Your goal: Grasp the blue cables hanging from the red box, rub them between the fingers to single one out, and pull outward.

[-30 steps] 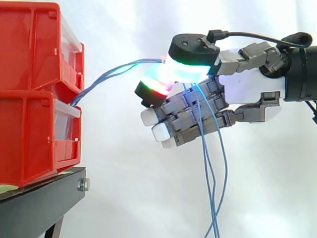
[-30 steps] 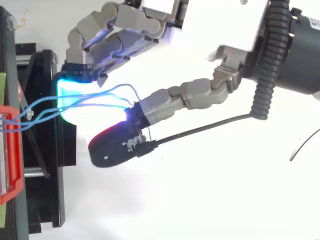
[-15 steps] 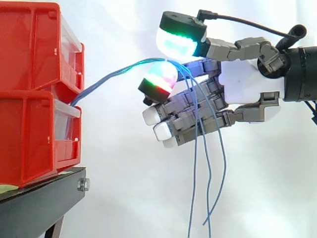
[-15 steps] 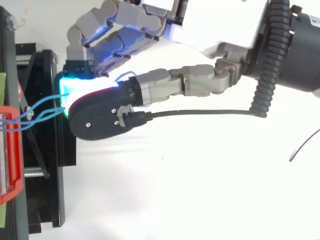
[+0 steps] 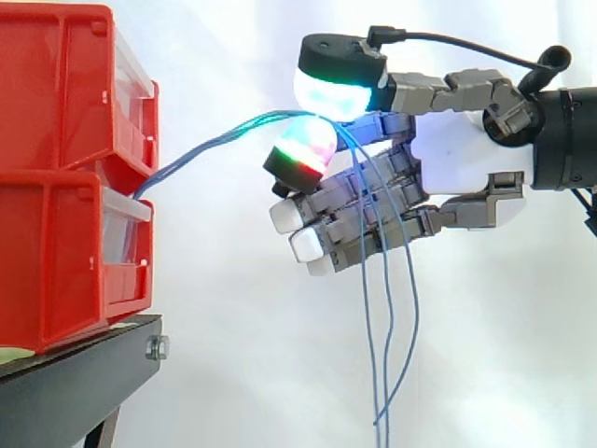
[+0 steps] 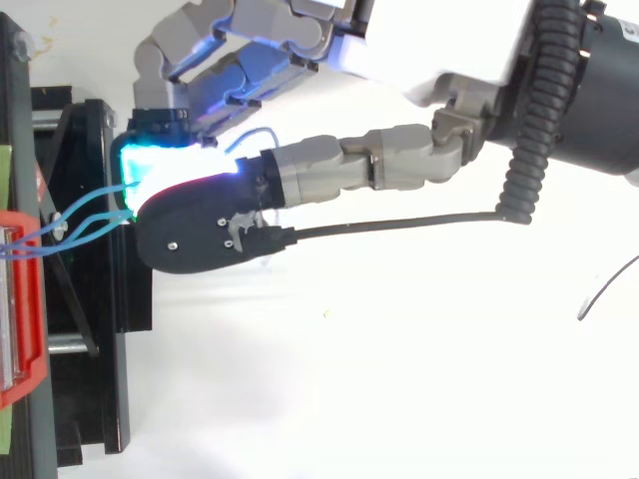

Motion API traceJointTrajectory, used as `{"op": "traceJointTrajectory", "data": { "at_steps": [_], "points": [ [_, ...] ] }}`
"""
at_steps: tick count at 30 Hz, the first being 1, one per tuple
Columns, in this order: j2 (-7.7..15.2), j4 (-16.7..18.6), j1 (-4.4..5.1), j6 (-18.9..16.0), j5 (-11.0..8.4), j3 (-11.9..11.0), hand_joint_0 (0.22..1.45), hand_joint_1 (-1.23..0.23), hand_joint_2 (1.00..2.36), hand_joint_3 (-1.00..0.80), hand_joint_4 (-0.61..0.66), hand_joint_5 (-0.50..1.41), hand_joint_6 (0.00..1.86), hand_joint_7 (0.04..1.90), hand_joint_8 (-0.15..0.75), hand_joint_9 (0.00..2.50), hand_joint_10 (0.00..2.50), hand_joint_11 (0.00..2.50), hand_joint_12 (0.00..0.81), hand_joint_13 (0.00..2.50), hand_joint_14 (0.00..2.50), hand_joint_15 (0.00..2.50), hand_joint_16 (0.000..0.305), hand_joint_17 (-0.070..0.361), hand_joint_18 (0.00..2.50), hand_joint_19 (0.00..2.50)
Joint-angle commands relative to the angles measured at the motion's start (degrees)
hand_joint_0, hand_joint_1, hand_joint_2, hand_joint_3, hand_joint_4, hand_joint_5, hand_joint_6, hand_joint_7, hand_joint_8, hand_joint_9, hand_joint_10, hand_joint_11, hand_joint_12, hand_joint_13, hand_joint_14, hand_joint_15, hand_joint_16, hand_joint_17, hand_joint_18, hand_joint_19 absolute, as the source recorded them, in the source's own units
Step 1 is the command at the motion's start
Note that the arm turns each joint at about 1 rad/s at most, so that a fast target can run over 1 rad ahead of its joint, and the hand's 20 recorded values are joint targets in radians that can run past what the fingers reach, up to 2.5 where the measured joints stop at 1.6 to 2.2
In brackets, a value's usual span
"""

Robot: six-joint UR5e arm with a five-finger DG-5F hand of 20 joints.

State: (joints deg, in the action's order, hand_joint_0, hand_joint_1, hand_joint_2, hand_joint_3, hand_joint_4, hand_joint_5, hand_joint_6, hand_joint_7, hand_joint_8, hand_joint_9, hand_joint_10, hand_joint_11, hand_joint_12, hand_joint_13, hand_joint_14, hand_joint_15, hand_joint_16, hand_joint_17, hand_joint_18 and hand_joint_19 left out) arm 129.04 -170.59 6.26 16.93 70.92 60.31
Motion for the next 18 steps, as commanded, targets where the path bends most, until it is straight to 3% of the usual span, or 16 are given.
{"op": "traceJointTrajectory", "data": {
  "at_steps": [1,8,18],
  "points": [
    [0.0,0.0,-0.02,0.0,-0.17,0.0,0.61,-0.80,1.02,-0.15,0.12,-0.17,0.87,0.87,0.278,0.88,0.02,0.53,0.326,0.72,0.02,0.47,0.042,0.095,0.50,0.42],
    [0.0,0.0,-0.02,0.0,-0.08,0.0,0.67,-0.93,1.01,-0.27,0.10,-0.18,0.88,0.86,0.260,0.84,0.02,0.52,0.319,0.69,0.02,0.46,0.041,0.093,0.50,0.40],
    [0.0,-0.5,-0.02,-0.1,-0.08,-0.1,0.71,-0.94,1.00,-0.47,0.14,-0.18,0.88,0.85,0.252,0.83,0.02,0.53,0.313,0.69,0.02,0.45,0.041,0.093,0.53,0.39]
  ]
}}
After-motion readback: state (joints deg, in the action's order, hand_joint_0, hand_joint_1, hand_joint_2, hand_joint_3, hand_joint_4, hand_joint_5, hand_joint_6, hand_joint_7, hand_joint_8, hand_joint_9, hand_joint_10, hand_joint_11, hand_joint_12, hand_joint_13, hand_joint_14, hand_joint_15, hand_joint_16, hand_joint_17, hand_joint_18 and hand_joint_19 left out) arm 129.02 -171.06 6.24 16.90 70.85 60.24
